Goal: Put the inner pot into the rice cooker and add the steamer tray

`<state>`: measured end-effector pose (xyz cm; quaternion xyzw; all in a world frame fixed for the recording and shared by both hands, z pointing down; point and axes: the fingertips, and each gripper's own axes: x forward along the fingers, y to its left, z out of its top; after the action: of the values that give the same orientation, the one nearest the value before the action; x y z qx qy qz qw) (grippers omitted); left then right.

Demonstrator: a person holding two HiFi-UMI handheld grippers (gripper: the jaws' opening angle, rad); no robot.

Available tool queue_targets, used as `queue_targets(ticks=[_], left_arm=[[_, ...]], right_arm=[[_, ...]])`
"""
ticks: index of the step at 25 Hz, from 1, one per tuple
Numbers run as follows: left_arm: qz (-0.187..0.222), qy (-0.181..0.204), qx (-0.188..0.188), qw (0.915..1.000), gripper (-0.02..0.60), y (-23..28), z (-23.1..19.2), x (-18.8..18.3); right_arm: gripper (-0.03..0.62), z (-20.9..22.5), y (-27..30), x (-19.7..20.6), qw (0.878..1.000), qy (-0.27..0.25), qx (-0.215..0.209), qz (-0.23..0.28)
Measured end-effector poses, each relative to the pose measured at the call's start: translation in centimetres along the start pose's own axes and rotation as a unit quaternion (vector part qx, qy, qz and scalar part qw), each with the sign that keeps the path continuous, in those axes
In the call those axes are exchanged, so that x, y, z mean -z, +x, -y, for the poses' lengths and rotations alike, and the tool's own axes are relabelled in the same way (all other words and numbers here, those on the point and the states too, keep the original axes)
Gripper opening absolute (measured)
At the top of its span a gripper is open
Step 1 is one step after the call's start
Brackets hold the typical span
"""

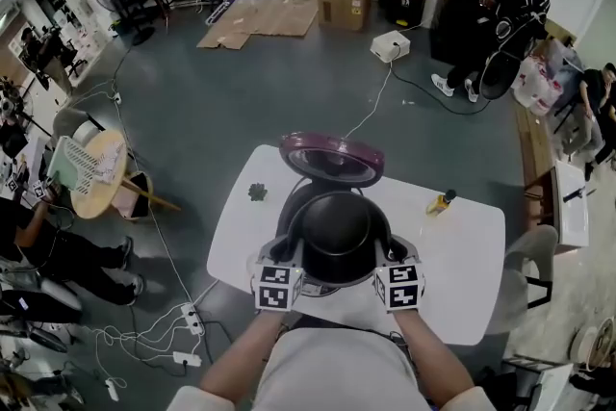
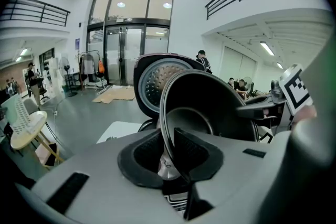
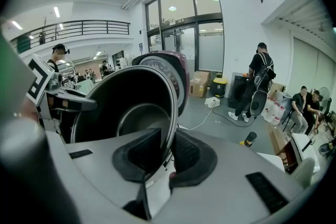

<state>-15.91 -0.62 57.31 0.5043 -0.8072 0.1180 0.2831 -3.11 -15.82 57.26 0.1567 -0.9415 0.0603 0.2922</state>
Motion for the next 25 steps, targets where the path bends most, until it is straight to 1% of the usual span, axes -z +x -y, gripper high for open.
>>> queue_targets(ticks=[5,8,10,13,18,21,25], left_arm=[[0.001,-0.004,-0.007,1.0000,0.078,-0.2,-2.6,0.5],[0.006,-0.002,-0.005,1.0000,0.080,0.1,-3.6,0.8],[0.002,-0.004,-0.004,1.0000,0.080,0.3,-4.1,1.2],[-0.009,-0.005,0.000,0.9999,0.080,0.7,-4.8,1.6],[-0.031,0.008,0.014,0.9994,0.086,2.4,-5.8,1.6],[-0.049,0.013,0.023,0.9984,0.087,3.2,-6.3,1.5],[-0.075,0.010,0.037,0.9964,0.092,3.8,-6.6,1.7]], right_arm=[[0.078,-2.2,1.6,-0.7,1.000,-0.017,-0.009,-0.003],[0.080,-2.9,2.4,-0.7,1.000,-0.023,-0.007,-0.002],[0.080,-3.2,2.9,-0.4,1.000,-0.023,-0.005,-0.007],[0.081,-3.7,3.6,-0.1,1.000,-0.018,-0.005,-0.021],[0.084,-3.6,5.5,0.0,0.999,-0.019,-0.002,-0.038],[0.086,-3.6,6.3,0.5,0.998,-0.006,-0.006,-0.060],[0.086,-3.6,7.1,0.8,0.996,0.005,-0.011,-0.085]])
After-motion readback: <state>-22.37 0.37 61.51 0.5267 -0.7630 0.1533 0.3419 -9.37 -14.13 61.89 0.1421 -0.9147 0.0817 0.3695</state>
